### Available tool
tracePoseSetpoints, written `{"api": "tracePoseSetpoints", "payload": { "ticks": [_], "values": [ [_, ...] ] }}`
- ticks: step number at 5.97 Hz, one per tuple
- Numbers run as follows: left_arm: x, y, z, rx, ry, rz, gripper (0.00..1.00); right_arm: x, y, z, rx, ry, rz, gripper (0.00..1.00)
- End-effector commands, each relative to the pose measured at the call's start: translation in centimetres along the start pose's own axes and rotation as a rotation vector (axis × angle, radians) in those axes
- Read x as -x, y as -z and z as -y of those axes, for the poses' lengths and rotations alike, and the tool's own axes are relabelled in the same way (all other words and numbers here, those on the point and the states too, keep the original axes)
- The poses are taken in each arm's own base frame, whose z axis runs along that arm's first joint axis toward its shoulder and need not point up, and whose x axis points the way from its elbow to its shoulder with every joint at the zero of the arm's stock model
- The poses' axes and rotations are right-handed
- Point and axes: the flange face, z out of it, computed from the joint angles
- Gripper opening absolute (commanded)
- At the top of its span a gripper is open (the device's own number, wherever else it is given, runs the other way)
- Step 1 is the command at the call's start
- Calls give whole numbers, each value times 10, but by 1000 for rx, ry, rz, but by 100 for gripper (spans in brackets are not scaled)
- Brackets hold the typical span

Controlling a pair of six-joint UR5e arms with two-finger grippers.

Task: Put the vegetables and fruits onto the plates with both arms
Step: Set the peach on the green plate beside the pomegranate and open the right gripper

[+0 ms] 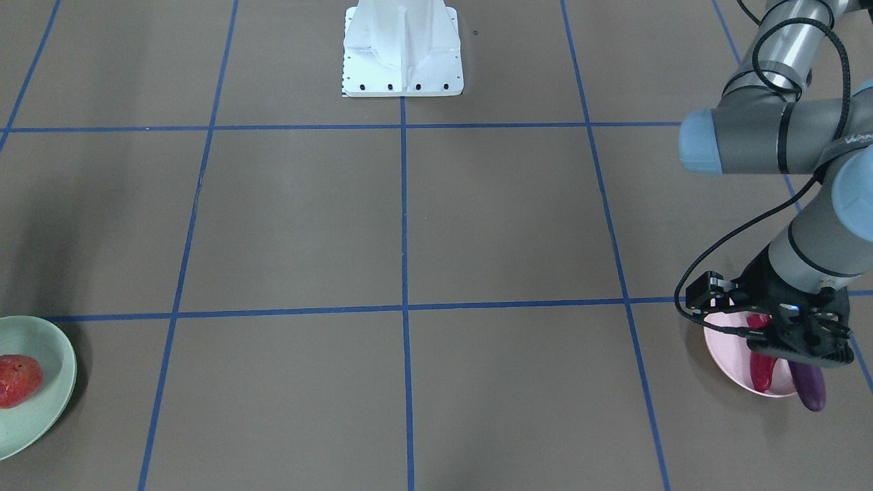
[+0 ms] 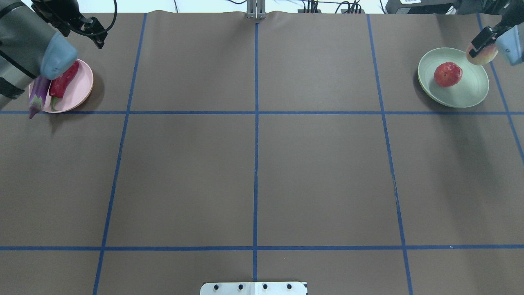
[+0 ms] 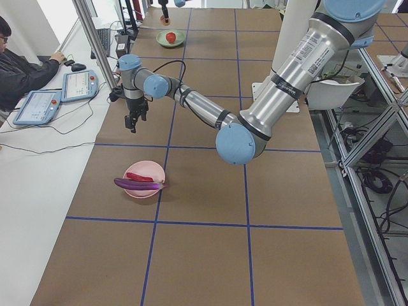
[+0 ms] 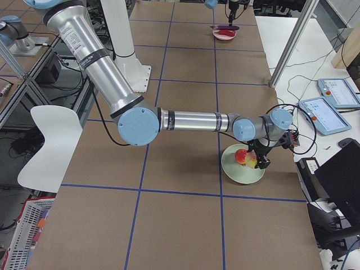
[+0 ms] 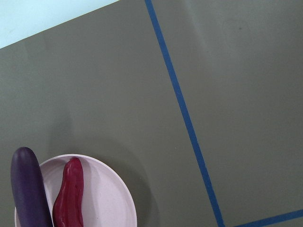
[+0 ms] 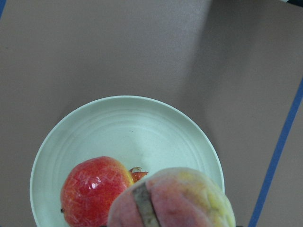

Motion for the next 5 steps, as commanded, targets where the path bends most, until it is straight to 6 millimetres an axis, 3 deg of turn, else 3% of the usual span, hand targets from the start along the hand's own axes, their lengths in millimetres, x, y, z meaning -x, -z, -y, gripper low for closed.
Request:
{"api": "tracePoseSetpoints", "payload": {
  "ticks": [1, 2, 3, 4, 5],
  "values": [
    [-2, -1, 0, 2, -2, -1, 100, -4, -16, -5, 23, -10, 7, 0],
    [-2, -1, 0, 2, -2, -1, 100, -16, -35, -11, 21, 0, 8, 0],
    [-3, -2, 0, 2, -4, -1, 100, -17, -41, -14, 25, 4, 7, 0],
    [-3, -1, 0, 1, -4, 0, 100, -14, -47, -14, 32, 10, 9, 16],
    [-3, 0, 0, -1, -4, 0, 100, -10, -51, -14, 37, 15, 7, 66]
  ]
}}
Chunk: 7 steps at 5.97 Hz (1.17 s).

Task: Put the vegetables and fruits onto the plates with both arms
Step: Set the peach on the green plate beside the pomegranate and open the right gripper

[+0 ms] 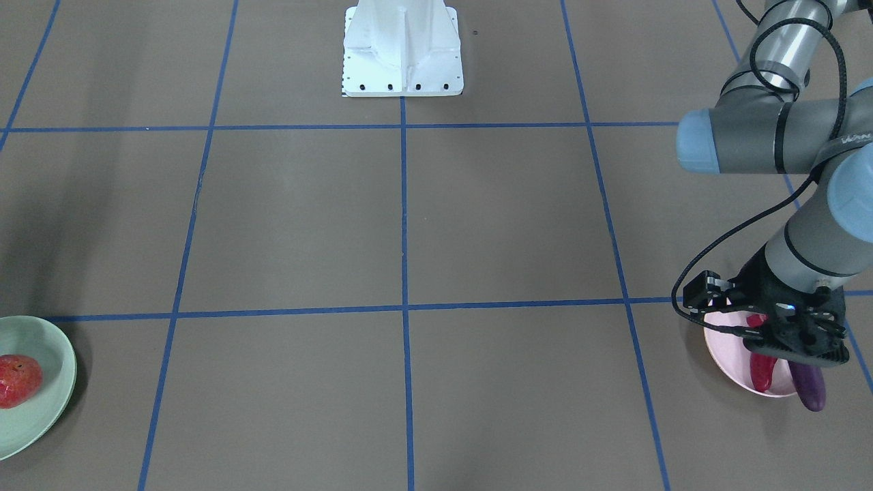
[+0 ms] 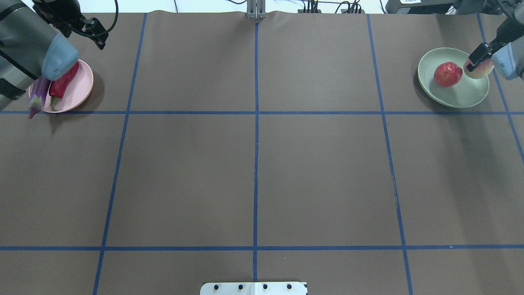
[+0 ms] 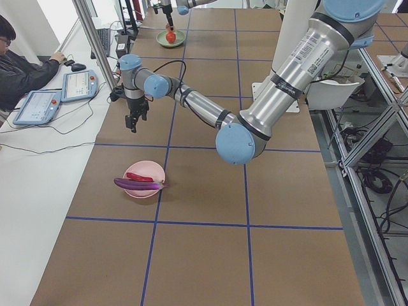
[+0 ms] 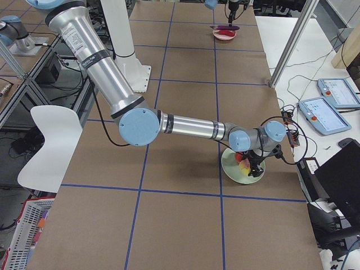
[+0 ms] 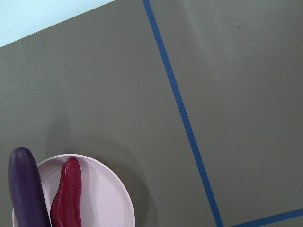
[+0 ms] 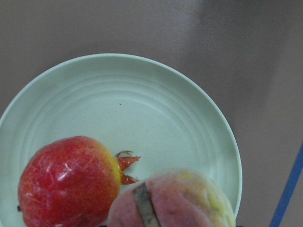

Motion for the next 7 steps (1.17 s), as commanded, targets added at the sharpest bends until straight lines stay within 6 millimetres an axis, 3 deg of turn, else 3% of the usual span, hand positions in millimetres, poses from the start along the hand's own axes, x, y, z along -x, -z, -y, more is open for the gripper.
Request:
{"api": "tracePoseSetpoints", "payload": {
  "ticks": [1, 2, 4, 5, 6, 7],
  "values": [
    [1, 1, 1, -1, 2, 1, 100, 6, -2, 2, -2, 10, 0, 99],
    [3, 3, 1, -4, 2, 0, 100, 18, 17, 9, -34, -4, 0, 99],
    [16, 8, 1, -9, 6, 7, 100, 48, 121, 8, -63, -86, -5, 99],
    [54, 13, -9, -11, 30, 15, 100, 53, 160, -23, -74, -121, -8, 100],
    [95, 20, -32, -13, -47, 32, 100, 56, 172, -66, -109, -118, -11, 100],
    [136, 19, -61, -7, -86, 48, 100, 63, 184, -95, -149, -95, -25, 100]
  ]
}}
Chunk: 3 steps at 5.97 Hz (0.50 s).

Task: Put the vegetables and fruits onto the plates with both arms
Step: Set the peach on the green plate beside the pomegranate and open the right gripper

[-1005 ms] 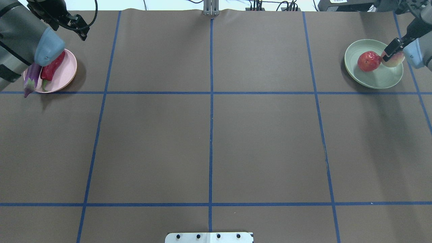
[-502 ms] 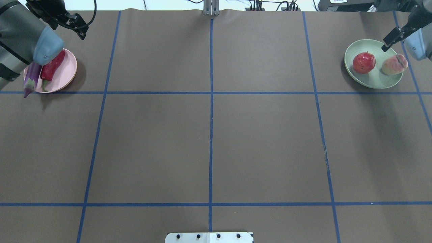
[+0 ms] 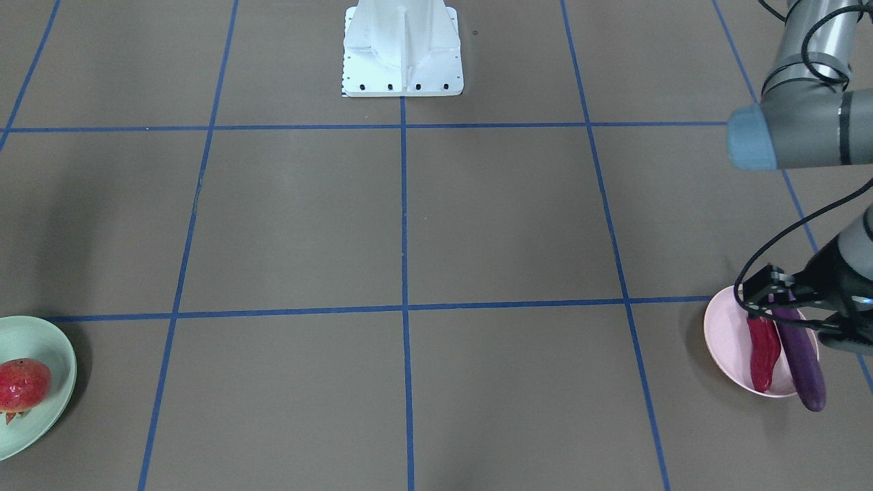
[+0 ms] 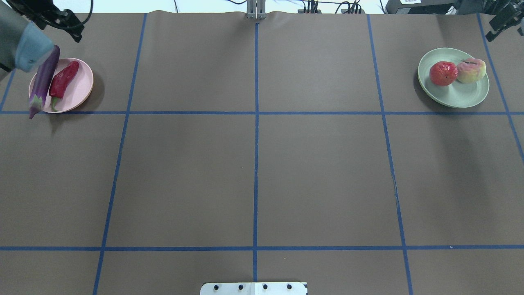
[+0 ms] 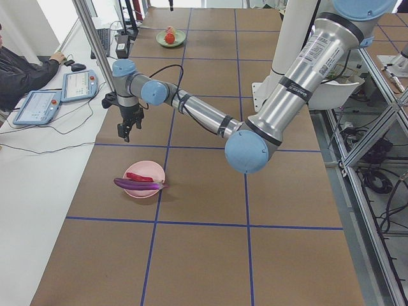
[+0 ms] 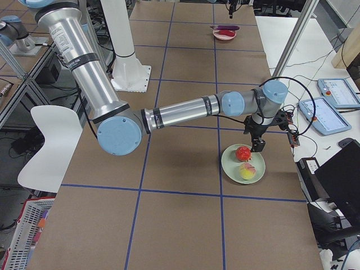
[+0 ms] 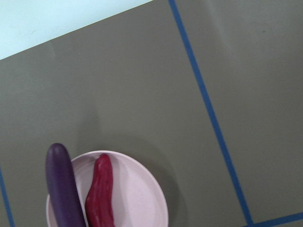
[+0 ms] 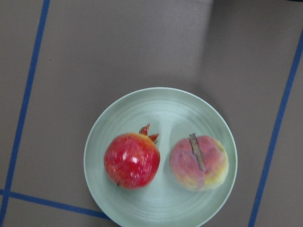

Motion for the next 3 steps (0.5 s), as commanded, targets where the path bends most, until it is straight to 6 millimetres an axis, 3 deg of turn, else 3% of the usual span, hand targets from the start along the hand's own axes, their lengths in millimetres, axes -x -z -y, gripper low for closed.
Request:
{"api": "tracePoseSetpoints", "payload": {
  "ticks": [1, 2, 3],
  "values": [
    [86, 5, -70, 5, -83, 30, 100, -2, 24, -45, -52, 15, -18, 100],
    [135, 7, -115, 6, -120, -50, 100, -19, 7, -67, -24, -14, -23, 100],
    [161, -8, -152, 17, -131, -103, 100, -37, -9, -91, 7, -41, -22, 100]
  ]
}}
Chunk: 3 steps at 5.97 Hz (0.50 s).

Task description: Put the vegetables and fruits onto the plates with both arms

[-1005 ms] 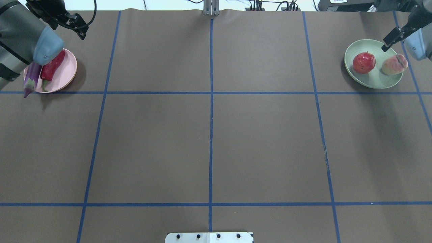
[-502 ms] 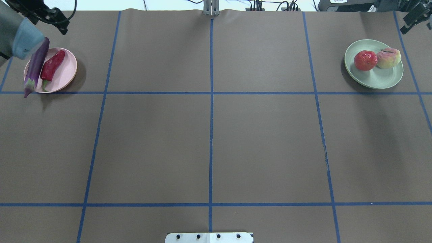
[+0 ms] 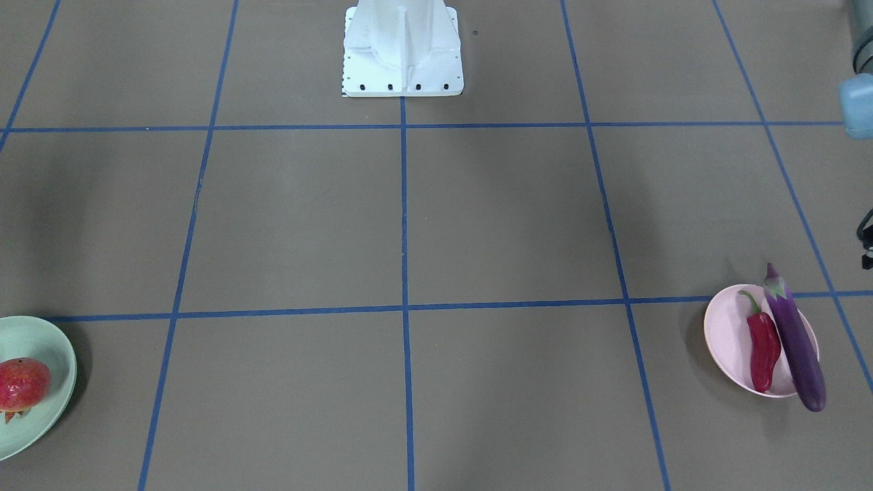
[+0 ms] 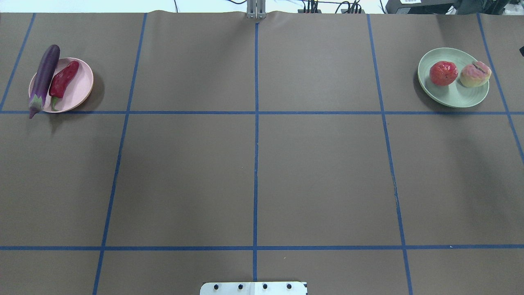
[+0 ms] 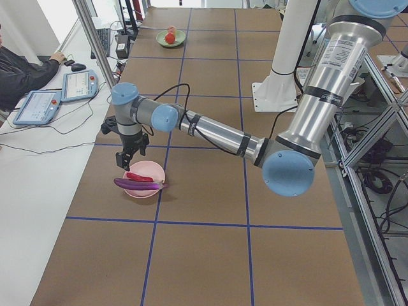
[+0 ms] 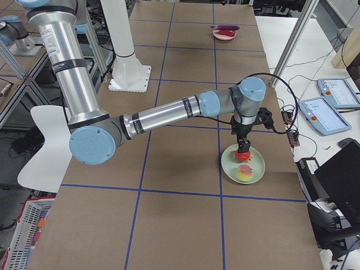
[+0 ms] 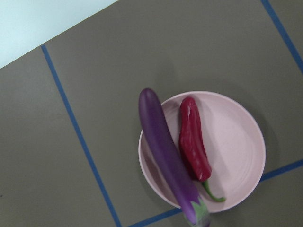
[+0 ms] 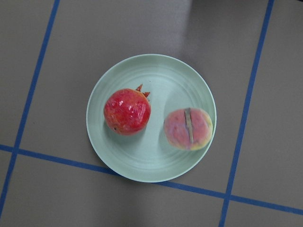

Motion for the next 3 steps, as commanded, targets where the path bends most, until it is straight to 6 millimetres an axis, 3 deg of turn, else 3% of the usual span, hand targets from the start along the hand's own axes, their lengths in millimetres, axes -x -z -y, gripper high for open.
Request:
{"api": "tracePoseSetpoints", "payload": {
  "ticks": [1, 3],
  "values": [
    [40, -24, -75, 18, 12, -55, 100, -20, -18, -36, 36, -45, 3, 100],
    [75, -46, -122, 68, 101, -56, 100, -35, -28, -53, 59, -82, 12, 100]
  ]
}}
